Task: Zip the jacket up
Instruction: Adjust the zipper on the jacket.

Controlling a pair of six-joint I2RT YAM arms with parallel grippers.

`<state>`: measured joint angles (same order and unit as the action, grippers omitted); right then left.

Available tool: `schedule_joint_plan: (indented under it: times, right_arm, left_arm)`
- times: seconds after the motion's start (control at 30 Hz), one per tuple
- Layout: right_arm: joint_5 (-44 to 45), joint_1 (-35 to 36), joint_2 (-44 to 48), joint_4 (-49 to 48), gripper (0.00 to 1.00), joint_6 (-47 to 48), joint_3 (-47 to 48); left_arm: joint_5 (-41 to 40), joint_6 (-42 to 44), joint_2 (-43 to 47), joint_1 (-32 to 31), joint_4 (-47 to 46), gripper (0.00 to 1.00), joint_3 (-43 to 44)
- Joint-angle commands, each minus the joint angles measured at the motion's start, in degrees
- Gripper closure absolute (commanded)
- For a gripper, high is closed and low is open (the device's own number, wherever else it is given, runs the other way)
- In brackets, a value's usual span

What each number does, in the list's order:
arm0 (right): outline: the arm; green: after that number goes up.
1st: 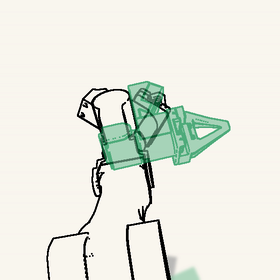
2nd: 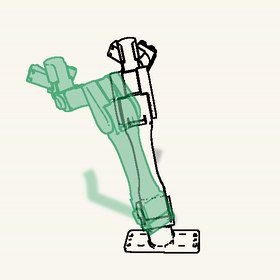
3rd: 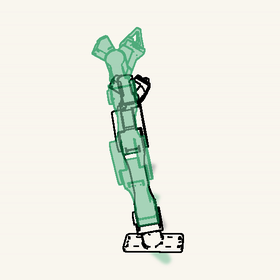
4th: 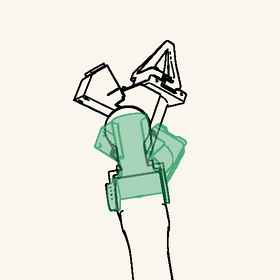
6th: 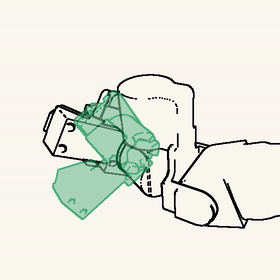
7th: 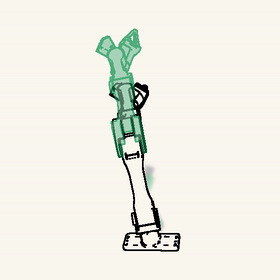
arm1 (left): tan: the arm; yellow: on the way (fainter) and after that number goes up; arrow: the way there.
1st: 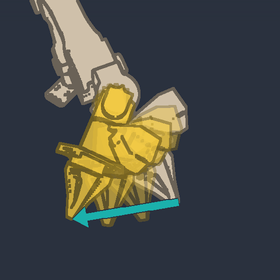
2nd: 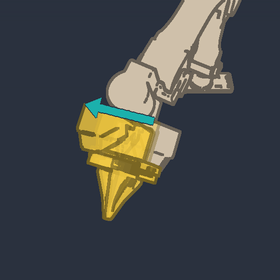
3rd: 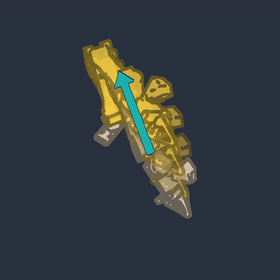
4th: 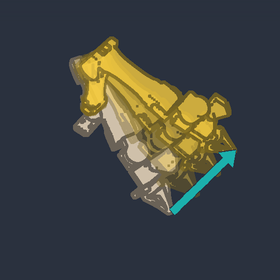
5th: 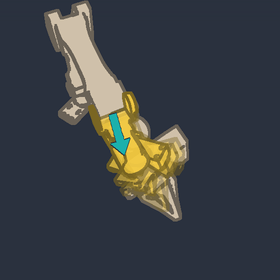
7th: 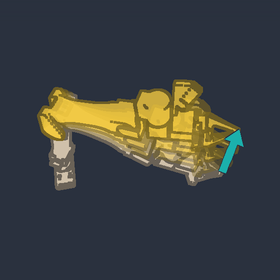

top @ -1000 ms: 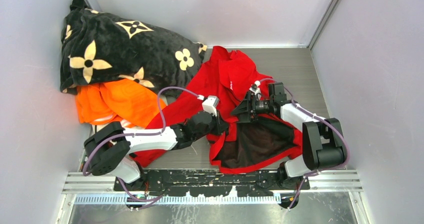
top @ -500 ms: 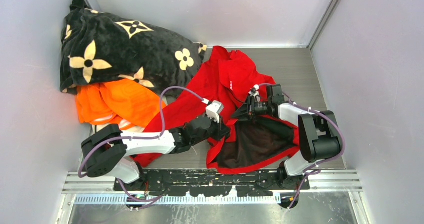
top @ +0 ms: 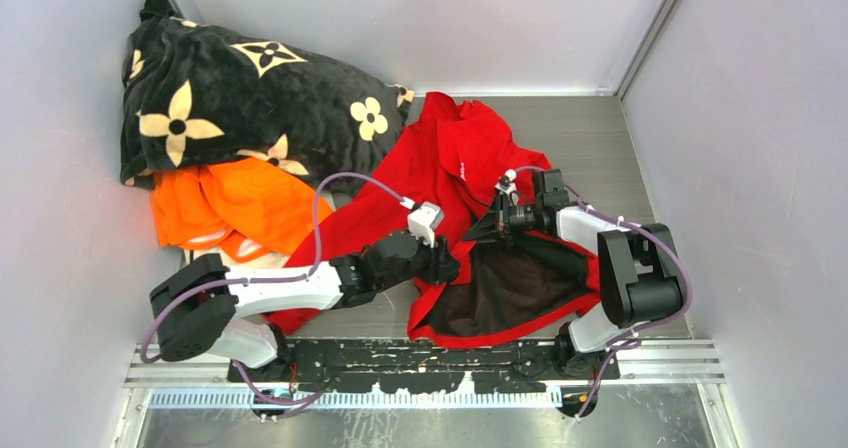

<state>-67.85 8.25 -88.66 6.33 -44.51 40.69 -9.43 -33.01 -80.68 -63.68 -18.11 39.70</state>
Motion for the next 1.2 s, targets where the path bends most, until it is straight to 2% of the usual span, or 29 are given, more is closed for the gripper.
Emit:
schedule_joint_plan:
  times: [0.0,0.1,0.17,0.23,0.37,0.47,0.53,0.67,0.8,0.9,1.0,1.1,1.17]
  right_arm:
    - [-0.77,0.10,4.91,6.34,0.99,10.21,3.63]
    - [0.25,0.25,7.82,10.44,0.99,17.76,4.40]
    - [1.80,0.83,10.08,15.08,0.99,25.28,5.31]
    - [3.93,2.41,12.69,18.75,0.99,32.20,5.61]
    - [5.60,6.56,16.72,19.68,0.99,39.09,4.02]
    - [5.43,7.25,16.69,20.33,0.99,41.96,3.74]
    - [5.56,7.83,16.77,20.19,0.99,43.11,3.57]
    - [4.95,8.66,16.85,18.70,0.99,43.17,2.88]
    - [5.09,8.71,16.87,16.89,0.99,41.81,2.40]
    - [5.05,8.71,16.77,15.25,0.99,39.99,1.94]
    - [4.52,8.76,16.68,13.33,0.99,38.04,1.40]
    - [4.10,8.77,16.72,12.80,0.99,37.38,1.14]
    - [4.22,8.80,16.84,12.76,0.99,37.40,1.05]
  left_arm:
    - [2.53,-4.77,6.91,1.32,2.98,0.41,-1.35]
    - [5.63,-9.60,12.86,3.38,5.21,0.19,-3.99]
    - [8.45,-12.40,16.65,5.15,6.57,0.10,-5.33]
    - [13.16,-15.20,19.26,7.26,7.23,0.07,-6.26]
    - [22.25,-25.73,19.32,12.26,7.67,0.07,-6.57]
    - [29.75,-31.59,16.28,14.06,3.00,0.09,-6.97]
    - [33.52,-32.59,14.08,14.11,-0.13,0.12,-6.81]
    - [38.79,-32.08,9.01,14.07,-3.02,0.21,-5.35]
    - [44.51,-35.81,2.77,13.77,-12.99,0.31,-5.67]
    - [46.33,-37.36,0.00,13.44,-17.56,0.33,-6.07]
    - [46.47,-36.64,-1.82,12.76,-17.50,0.35,-5.11]
    - [46.97,-35.65,-3.86,12.67,-16.50,0.44,-3.72]
    - [47.30,-35.92,-5.29,12.62,-17.66,0.54,-3.38]
